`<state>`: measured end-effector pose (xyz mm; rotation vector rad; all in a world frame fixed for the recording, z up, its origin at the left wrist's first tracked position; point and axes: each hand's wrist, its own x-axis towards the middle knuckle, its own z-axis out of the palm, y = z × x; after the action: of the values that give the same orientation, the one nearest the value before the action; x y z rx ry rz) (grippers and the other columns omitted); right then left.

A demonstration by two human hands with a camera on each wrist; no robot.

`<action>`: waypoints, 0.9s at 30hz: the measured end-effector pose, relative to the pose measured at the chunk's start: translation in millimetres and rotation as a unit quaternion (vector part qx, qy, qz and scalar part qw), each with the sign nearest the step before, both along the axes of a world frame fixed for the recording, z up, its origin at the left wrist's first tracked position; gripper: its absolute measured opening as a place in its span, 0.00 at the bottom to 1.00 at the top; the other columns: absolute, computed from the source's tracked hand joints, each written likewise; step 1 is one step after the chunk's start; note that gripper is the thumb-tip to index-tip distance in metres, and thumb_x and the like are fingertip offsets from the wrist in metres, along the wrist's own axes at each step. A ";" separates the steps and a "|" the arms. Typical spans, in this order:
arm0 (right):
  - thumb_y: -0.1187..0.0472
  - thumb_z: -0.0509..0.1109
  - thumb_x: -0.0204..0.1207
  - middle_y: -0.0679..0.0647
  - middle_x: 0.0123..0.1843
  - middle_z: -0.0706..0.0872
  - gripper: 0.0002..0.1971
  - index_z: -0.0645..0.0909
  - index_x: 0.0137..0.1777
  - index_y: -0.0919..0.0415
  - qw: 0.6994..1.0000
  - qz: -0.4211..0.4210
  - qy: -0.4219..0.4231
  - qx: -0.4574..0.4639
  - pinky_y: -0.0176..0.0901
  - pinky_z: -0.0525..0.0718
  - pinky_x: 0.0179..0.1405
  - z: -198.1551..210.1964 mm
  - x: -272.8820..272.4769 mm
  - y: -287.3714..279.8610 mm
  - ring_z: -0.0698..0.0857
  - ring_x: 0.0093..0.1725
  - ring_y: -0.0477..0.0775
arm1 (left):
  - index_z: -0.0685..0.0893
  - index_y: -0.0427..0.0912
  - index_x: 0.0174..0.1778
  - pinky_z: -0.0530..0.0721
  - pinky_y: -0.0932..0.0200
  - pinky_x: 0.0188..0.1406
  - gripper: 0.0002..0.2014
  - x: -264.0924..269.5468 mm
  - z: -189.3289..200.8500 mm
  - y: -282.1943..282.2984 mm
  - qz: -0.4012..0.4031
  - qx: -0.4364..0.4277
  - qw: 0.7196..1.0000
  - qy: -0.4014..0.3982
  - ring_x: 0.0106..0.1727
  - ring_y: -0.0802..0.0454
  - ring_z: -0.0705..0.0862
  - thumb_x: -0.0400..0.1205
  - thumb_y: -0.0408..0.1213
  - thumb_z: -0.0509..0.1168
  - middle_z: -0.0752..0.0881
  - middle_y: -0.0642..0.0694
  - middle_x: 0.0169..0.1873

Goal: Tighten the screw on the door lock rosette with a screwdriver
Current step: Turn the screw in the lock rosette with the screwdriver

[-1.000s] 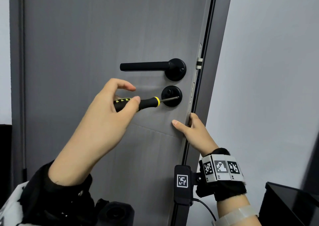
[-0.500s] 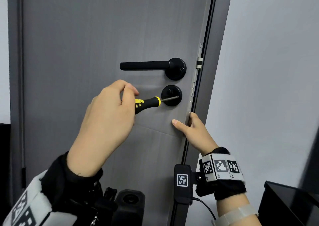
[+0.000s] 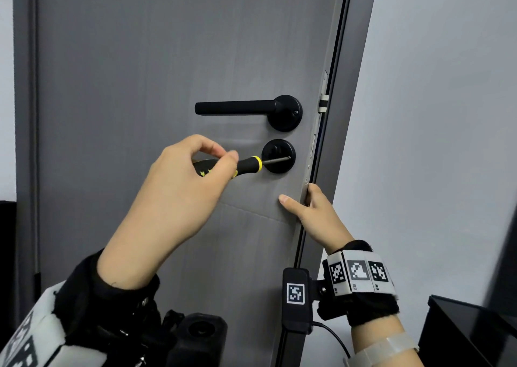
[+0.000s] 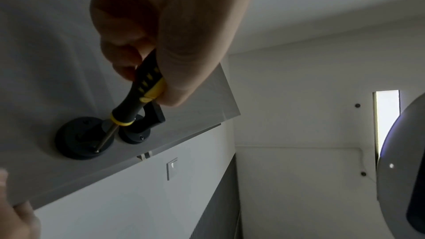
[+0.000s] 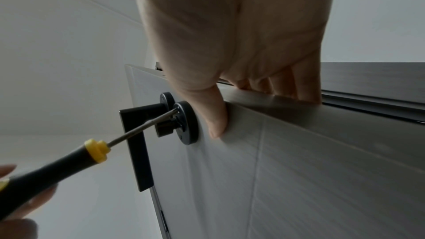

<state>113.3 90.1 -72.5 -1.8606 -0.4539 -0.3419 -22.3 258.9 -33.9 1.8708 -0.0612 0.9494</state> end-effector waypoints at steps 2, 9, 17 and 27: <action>0.53 0.71 0.74 0.51 0.60 0.84 0.18 0.73 0.61 0.57 1.000 -0.001 -0.001 -0.001 0.57 0.79 0.68 -0.1 -0.4 0.0 0.84 0.61 0.54 | 0.84 0.50 0.39 0.65 0.60 0.23 0.17 0.2 0.2 0.5 -0.016 -0.007 1.000 0.013 0.12 0.60 0.67 0.79 0.58 0.58 0.80 0.49 0.15; 0.52 0.71 0.73 0.52 0.60 0.85 0.18 0.73 0.59 0.56 1.000 -0.010 -0.006 -0.009 0.58 0.79 0.68 -1.2 -0.3 0.2 0.84 0.61 0.55 | 0.86 0.51 0.30 0.62 0.63 0.17 0.14 7.0 -2.9 0.6 0.012 0.027 0.999 -0.038 0.15 0.54 0.64 0.79 0.50 0.63 0.72 0.51 0.17; 0.46 0.71 0.70 0.52 0.59 0.85 0.22 0.73 0.59 0.55 1.000 -0.019 -0.009 -0.023 0.60 0.80 0.66 -3.2 5.5 -0.7 0.84 0.60 0.57 | 0.88 0.55 0.42 0.69 0.73 0.23 0.10 4.7 -10.2 5.4 0.056 0.214 0.966 -0.132 0.28 0.60 0.76 0.75 0.51 0.62 0.80 0.55 0.20; 0.46 0.72 0.68 0.53 0.59 0.86 0.23 0.74 0.59 0.55 1.000 -0.014 -0.006 -0.015 0.61 0.81 0.65 -2.9 6.0 -1.4 0.84 0.60 0.58 | 0.87 0.64 0.49 0.66 0.68 0.29 0.08 6.5 3.5 21.9 0.028 0.271 0.958 -0.088 0.33 0.64 0.76 0.77 0.47 0.68 0.78 0.58 0.28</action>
<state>119.3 88.7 -75.4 -1.8966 -0.4445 -0.3666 -15.8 280.8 -30.4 2.2868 -0.4151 1.2237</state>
